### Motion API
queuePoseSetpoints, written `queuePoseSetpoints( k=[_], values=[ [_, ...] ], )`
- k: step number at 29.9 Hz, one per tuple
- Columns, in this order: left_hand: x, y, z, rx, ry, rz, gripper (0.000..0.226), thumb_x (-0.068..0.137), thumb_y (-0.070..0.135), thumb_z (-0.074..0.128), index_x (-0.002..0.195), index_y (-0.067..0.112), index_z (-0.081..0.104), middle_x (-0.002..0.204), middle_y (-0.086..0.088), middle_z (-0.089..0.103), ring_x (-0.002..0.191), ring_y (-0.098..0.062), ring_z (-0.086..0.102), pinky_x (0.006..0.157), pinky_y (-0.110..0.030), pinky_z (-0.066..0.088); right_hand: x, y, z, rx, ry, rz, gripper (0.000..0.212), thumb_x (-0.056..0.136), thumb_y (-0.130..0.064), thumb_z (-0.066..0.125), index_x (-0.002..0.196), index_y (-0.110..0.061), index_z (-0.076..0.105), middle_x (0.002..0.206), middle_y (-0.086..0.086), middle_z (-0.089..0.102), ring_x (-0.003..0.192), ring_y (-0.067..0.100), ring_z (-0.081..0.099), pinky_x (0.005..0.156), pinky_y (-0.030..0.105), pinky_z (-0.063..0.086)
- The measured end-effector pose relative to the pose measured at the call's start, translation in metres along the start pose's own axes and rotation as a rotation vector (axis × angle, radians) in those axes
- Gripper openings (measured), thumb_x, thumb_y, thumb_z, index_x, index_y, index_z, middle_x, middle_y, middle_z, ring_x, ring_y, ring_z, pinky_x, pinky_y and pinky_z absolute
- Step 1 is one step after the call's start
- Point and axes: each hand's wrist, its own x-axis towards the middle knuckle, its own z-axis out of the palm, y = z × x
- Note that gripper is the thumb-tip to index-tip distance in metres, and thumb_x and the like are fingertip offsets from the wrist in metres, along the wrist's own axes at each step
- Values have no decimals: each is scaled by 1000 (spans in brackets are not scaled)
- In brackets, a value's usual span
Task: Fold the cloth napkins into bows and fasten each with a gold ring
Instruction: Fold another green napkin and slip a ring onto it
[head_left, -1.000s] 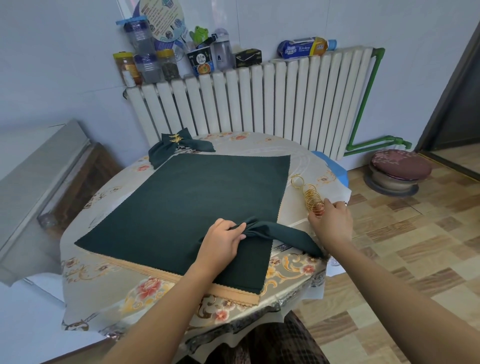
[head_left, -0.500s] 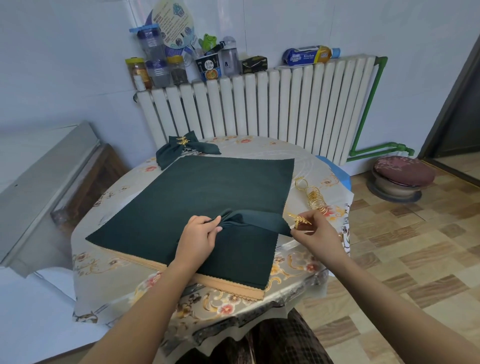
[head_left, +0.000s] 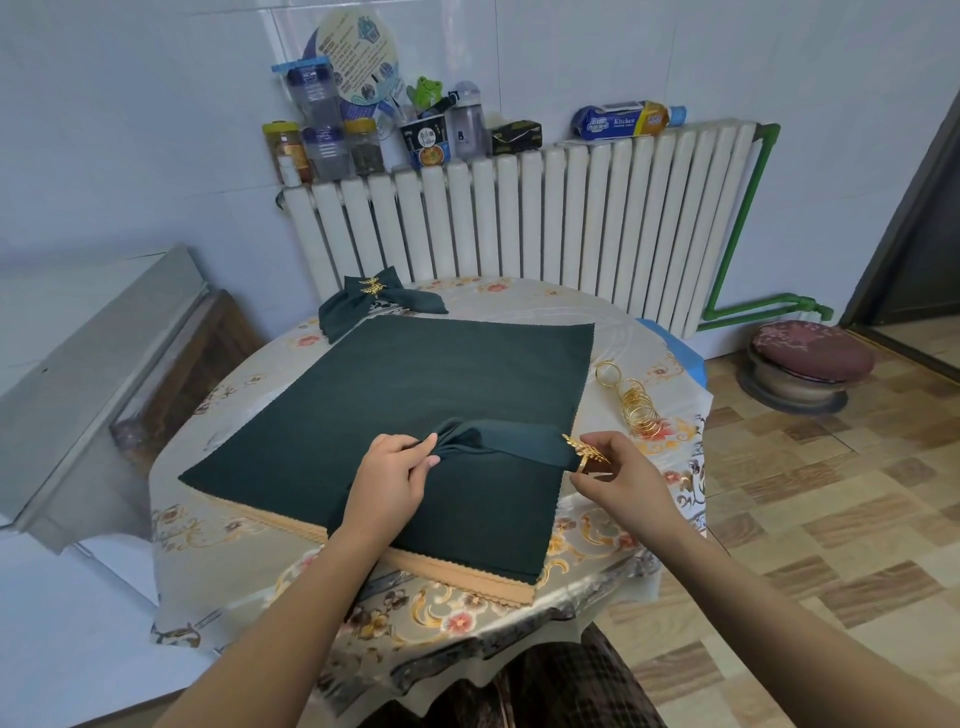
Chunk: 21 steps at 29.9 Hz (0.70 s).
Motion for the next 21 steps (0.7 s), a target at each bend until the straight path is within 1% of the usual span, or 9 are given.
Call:
queuePoseSetpoints(
  k=[3,6,7,9,11,14,16,19,21],
  values=[
    [-2,3,-1,-2,-8,61,28,86,8,67,114,8,68,91,-2,67,88,-18,55,75,-25,45,3,-3,1,16,-25,-13,39,80,-15,71,112,-26,52,101,-11,63,89,2,61,75,14,47],
    [-3,4,-2,6,-19,161,29,83,5,70,112,8,69,88,-1,67,85,-18,56,72,-28,49,8,-6,-2,5,-76,-12,48,79,-17,72,123,-25,52,109,-8,62,98,9,61,84,21,49],
    [-4,3,-3,11,-21,184,30,82,4,70,112,8,69,88,-1,67,85,-17,56,72,-28,51,9,-9,-3,-13,-117,-19,50,79,-16,72,125,-25,53,110,-8,62,99,9,61,84,20,48],
    [-4,0,-4,14,-19,217,30,82,5,70,112,8,69,89,0,67,85,-14,54,73,-27,51,9,-15,-6,-63,-218,-41,46,79,-14,71,121,-26,56,105,-9,64,95,6,61,77,14,46],
    [-4,-1,-6,21,-19,245,28,84,9,67,112,9,69,90,0,67,86,-13,52,74,-26,51,9,-21,-8,-119,-299,-67,37,79,-13,71,111,-27,61,98,-9,64,89,6,60,70,11,44],
    [-3,1,-9,46,-34,281,29,85,18,60,111,9,70,91,-1,67,86,-14,53,75,-26,50,9,-29,-6,-195,-367,-114,33,78,-13,71,108,-26,63,99,-6,65,89,7,60,74,15,47],
    [-3,4,-10,54,-49,303,30,88,23,57,111,10,70,91,0,67,86,-14,54,76,-25,49,7,-36,-2,-237,-381,-148,35,78,-14,71,110,-25,64,101,-8,65,92,7,60,79,18,47],
    [-4,9,-8,77,-67,329,35,90,30,49,110,11,71,90,0,66,83,-15,55,75,-24,48,5,-42,8,-279,-365,-186,36,79,-18,71,113,-27,64,101,-14,64,94,5,59,78,12,44],
    [-5,13,-6,94,-75,328,34,90,29,50,108,10,72,87,-1,66,80,-16,56,72,-24,49,4,-45,18,-322,-329,-196,40,80,-21,71,118,-27,62,105,-14,64,97,6,59,81,13,46]
  ],
)
